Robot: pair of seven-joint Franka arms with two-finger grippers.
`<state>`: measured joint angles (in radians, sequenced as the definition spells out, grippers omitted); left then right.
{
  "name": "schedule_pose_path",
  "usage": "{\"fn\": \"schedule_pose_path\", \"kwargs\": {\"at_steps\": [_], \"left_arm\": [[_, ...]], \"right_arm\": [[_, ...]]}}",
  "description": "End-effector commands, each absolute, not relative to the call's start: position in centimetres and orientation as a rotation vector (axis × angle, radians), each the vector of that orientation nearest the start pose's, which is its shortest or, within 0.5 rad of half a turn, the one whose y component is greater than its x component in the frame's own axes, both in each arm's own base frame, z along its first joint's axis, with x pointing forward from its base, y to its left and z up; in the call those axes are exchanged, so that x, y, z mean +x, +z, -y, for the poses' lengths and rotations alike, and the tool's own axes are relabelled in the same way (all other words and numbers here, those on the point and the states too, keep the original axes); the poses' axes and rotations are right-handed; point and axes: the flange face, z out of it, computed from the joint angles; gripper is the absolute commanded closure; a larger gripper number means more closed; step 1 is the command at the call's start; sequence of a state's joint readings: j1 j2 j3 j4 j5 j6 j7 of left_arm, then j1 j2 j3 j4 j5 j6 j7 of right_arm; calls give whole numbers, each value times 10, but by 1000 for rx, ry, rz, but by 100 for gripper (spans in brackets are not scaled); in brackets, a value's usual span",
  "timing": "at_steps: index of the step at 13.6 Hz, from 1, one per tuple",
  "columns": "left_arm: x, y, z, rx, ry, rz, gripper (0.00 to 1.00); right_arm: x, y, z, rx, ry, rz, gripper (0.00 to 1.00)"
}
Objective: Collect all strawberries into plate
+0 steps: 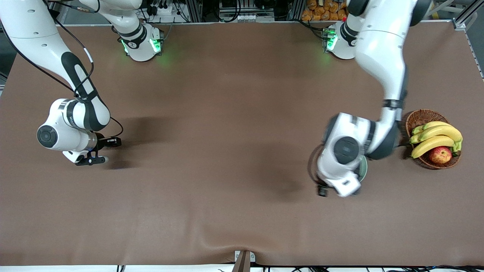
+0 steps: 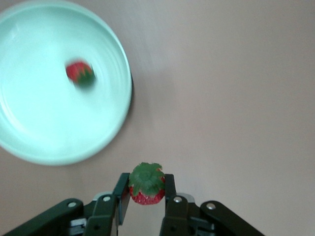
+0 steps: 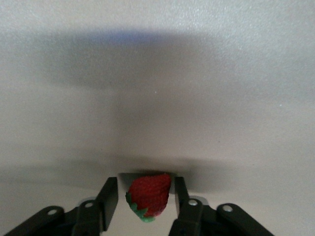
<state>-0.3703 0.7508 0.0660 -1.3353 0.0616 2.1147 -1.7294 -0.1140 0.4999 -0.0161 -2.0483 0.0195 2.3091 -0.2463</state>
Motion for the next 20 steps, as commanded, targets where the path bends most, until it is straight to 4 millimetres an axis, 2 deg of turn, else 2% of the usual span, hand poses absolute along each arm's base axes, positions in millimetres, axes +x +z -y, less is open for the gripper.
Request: {"fn": "schedule_pose_path", "kwargs": {"at_steps": [1, 3, 4, 6, 7, 8, 9, 10, 12, 15, 17, 20], "left_arm": [[697, 278, 195, -2327, -81, 2027, 100], [689, 254, 177, -2330, 25, 2006, 100], [685, 246, 174, -2339, 65, 1999, 100], [678, 235, 178, -2344, 123, 1989, 100], [672, 226, 178, -2333, 144, 1974, 100], [665, 217, 179, -2325, 163, 1956, 100], [662, 213, 176, -2326, 171, 1942, 72], [664, 215, 172, -2329, 170, 1942, 1], [664, 222, 172, -2336, 166, 1933, 0], [662, 248, 181, -2383, 149, 1879, 0], [653, 258, 213, -2435, 136, 1813, 0], [630, 261, 290, -2553, 40, 1613, 0]], "right_arm": [[560, 181, 76, -3076, 326, 195, 68], [560, 182, 77, -3076, 325, 190, 77], [562, 185, 76, -3077, 319, 193, 79], [578, 205, 72, -3089, 264, 185, 79], [589, 222, 67, -3089, 234, 192, 81], [598, 235, 53, -3086, 233, 209, 82], [605, 247, 28, -3093, 236, 190, 83], [611, 257, 2, -3106, 211, 135, 83], [618, 275, -69, -3127, 158, 64, 83], [606, 294, -176, -3046, 136, -133, 83], [589, 291, -236, -3026, 150, -102, 83], [566, 278, -308, -3029, 148, 70, 83]]}}
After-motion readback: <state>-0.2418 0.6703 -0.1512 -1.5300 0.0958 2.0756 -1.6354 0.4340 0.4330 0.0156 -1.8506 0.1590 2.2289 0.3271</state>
